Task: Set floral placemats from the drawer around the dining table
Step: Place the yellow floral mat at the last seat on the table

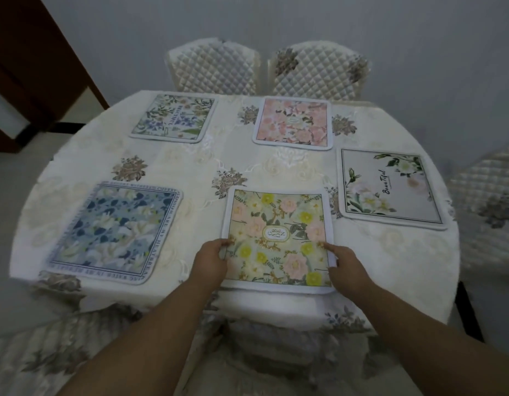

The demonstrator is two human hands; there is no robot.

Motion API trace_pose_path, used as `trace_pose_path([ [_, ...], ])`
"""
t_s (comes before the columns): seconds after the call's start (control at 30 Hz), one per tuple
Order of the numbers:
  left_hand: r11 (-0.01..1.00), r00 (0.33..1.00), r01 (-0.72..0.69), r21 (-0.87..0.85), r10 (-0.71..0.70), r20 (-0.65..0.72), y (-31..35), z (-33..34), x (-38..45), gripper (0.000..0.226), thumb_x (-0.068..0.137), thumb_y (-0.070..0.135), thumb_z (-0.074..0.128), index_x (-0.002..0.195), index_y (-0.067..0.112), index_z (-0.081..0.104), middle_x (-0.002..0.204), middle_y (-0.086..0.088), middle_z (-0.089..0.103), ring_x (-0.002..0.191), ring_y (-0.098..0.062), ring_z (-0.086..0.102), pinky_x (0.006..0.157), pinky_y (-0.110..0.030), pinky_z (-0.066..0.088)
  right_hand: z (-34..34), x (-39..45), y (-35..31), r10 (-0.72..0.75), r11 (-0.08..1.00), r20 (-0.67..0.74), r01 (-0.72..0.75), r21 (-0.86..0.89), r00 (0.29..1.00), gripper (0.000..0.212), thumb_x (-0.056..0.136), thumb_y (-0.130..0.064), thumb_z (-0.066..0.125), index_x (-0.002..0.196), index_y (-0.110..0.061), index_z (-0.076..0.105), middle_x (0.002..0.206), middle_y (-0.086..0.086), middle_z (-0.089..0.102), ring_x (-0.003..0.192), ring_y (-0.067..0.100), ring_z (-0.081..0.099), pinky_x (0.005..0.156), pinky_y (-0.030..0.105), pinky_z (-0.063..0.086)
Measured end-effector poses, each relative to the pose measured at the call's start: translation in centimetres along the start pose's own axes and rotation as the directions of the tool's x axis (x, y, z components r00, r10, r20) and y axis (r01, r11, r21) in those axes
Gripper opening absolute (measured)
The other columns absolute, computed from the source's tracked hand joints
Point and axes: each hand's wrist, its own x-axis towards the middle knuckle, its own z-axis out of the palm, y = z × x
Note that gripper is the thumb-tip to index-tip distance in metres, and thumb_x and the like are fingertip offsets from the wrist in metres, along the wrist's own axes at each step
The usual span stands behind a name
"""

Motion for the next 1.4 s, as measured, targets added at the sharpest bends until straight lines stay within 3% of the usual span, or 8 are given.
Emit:
trace_pose_path([
  [0.13, 1.000, 0.999, 0.022, 0.003, -0.022, 0.024, -2.4, 0.7, 2.0, 0.052, 0.083, -0.003, 0.060, 0.121, 0.032, 0.065, 0.121, -0.007, 0.056, 0.104, -0.025, 0.063, 0.091, -0.036, 0.055, 1.7, -0.6, 1.6, -0.016, 1.000, -0.033, 0.016, 0.003, 0.999, 0.057, 0.092, 0.000, 0.055, 0.146, -0.020, 0.049, 0.126, 0.003, 0.042, 0.123, 0.021, 0.046, 0.105, 0.024, 0.034],
  [0.27, 0.990, 0.996, 0.071, -0.124, -0.065, 0.053, -1.8, 0.0, 2.1, 0.046, 0.088, -0.009, 0.062, 0.121, 0.022, 0.069, 0.096, -0.002, 0.063, 0.079, -0.012, 0.061, 0.066, -0.019, 0.053, 2.3, -0.7, 1.8, -0.015, 1.000, -0.094, 0.017, 0.017, 0.995, 0.056, 0.088, -0.003, 0.061, 0.142, -0.018, 0.055, 0.120, 0.003, 0.043, 0.110, 0.014, 0.048, 0.096, 0.021, 0.035],
  [0.53, 0.976, 0.995, 0.091, -0.199, -0.081, 0.059, -1.6, 0.1, 2.0, 0.046, 0.093, -0.011, 0.050, 0.123, 0.018, 0.069, 0.101, -0.002, 0.062, 0.098, -0.024, 0.063, 0.087, -0.036, 0.055, 1.9, 1.1, -0.8, -0.031, 0.954, -0.210, -0.034, -0.297, 0.977, 0.054, 0.070, -0.025, 0.070, 0.122, -0.019, 0.055, 0.145, 0.008, 0.035, 0.133, 0.033, 0.031, 0.107, 0.044, 0.036],
  [0.7, 0.982, 0.998, 0.051, -0.182, -0.045, 0.034, -2.3, 0.5, 2.5, 0.045, 0.091, -0.011, 0.056, 0.121, 0.019, 0.069, 0.074, 0.005, 0.053, 0.069, -0.012, 0.057, 0.087, -0.041, 0.056, 6.0, 2.3, -0.7, -0.200, 0.894, -0.119, 0.131, -0.428, 0.973, 0.076, 0.097, -0.050, 0.031, 0.160, -0.014, 0.010, 0.169, 0.006, -0.002, 0.154, 0.019, -0.009, 0.125, 0.039, -0.001],
  [0.8, 0.995, 1.000, 0.024, -0.102, -0.025, -0.004, -2.5, 1.5, 2.5, 0.049, 0.088, -0.007, 0.057, 0.125, 0.023, 0.067, 0.109, -0.013, 0.060, 0.104, -0.029, 0.063, 0.083, -0.023, 0.050, 7.3, 2.0, 0.2, -0.211, 0.844, -0.143, 0.107, -0.526, 0.967, 0.074, 0.101, -0.057, 0.015, 0.160, -0.015, -0.002, 0.167, 0.004, -0.010, 0.153, 0.018, -0.016, 0.126, 0.043, 0.000],
  [0.9, 0.880, 0.964, -0.152, 0.449, 0.232, -0.129, -2.2, 3.2, 1.1, 0.056, 0.091, 0.016, 0.059, 0.144, 0.031, 0.048, 0.152, -0.005, 0.039, 0.138, -0.029, 0.037, 0.104, -0.042, 0.040, 7.4, 2.2, 0.1, -0.223, 0.836, -0.156, 0.107, -0.538, 0.962, 0.075, 0.101, -0.058, 0.016, 0.160, -0.015, -0.001, 0.168, 0.004, -0.009, 0.154, 0.018, -0.015, 0.126, 0.044, 0.003],
  [1.03, 0.617, 0.792, -0.566, 0.546, 0.590, 0.155, -0.1, 7.7, 0.2, 0.069, 0.097, 0.025, 0.035, 0.162, 0.028, 0.011, 0.169, 0.004, 0.009, 0.156, -0.019, -0.002, 0.125, -0.045, 0.014, 7.6, 2.2, 0.2, -0.226, 0.838, -0.182, 0.096, -0.536, 0.957, 0.074, 0.101, -0.056, 0.019, 0.160, -0.015, 0.002, 0.168, 0.003, -0.006, 0.154, 0.017, -0.012, 0.126, 0.043, 0.004],
  [1.4, 0.688, 0.899, -0.398, 0.607, 0.424, 0.108, -3.8, 7.7, 2.2, 0.063, 0.105, 0.052, 0.006, 0.160, 0.027, -0.012, 0.168, 0.006, -0.013, 0.153, -0.014, -0.021, 0.126, -0.045, 0.000, 7.6, 2.2, 0.5, -0.250, 0.836, -0.195, 0.110, -0.538, 0.948, 0.072, 0.102, -0.052, 0.023, 0.161, -0.016, 0.004, 0.168, 0.004, -0.002, 0.154, 0.017, -0.010, 0.126, 0.043, 0.004],
])
